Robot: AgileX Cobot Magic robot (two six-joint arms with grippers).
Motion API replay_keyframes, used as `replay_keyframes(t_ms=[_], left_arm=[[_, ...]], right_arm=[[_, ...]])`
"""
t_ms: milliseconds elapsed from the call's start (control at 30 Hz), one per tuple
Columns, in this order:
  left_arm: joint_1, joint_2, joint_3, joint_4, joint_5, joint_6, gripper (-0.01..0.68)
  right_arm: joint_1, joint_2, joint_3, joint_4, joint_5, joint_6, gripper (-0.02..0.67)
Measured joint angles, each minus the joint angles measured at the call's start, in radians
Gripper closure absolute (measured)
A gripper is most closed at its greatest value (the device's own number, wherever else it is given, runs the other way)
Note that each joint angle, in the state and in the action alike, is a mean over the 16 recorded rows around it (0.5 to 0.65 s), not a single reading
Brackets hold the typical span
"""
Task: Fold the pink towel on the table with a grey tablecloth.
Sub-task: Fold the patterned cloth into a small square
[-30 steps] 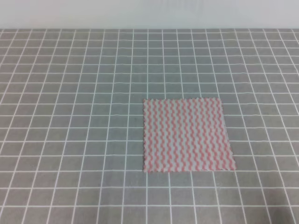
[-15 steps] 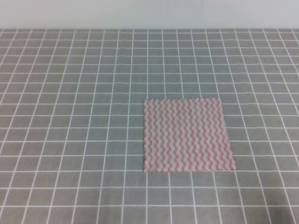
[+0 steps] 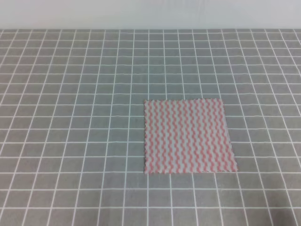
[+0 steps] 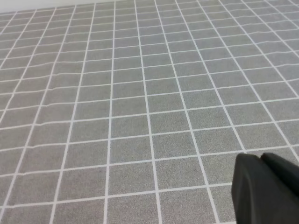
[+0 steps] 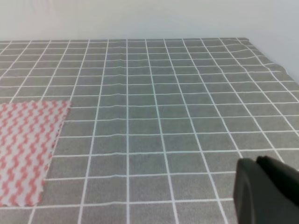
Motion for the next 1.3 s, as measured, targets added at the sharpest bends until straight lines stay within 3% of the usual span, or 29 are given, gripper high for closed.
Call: replay_keyframes(t_ms=[167,300,467,700,833,1033,1300], left_arm=[[0.000,-0.002,0.001,0.012,-0.001,0.000,0.674],[0.000,-0.004,0.003,0.014,-0.014,-0.004,0.674],[0.000,-0.004,0.003,-0.081,-0.069,-0.063,0.674],[0.000,-0.004,0.002,-0.391,-0.200,-0.267,0.674],[0.000,0.000,0.000,-0.573,-0.275,-0.383,0.675],[0.000,0.003,-0.002,-0.714,-0.340,-0.474,0.675],[0.000,-0.001,0.002,-0.718,-0.346,-0.377,0.674]], right_arm=[[0.000,0.000,-0.002,0.022,-0.001,0.000,0.665],[0.000,-0.003,0.002,0.119,-0.024,0.001,0.665],[0.000,-0.003,0.002,0.392,-0.075,0.003,0.665],[0.000,-0.003,0.003,0.861,-0.141,0.001,0.665],[0.000,-0.003,0.003,1.045,-0.143,0.000,0.665],[0.000,-0.005,0.007,1.126,-0.082,-0.002,0.665],[0.000,-0.007,0.008,1.102,0.001,-0.005,0.665]])
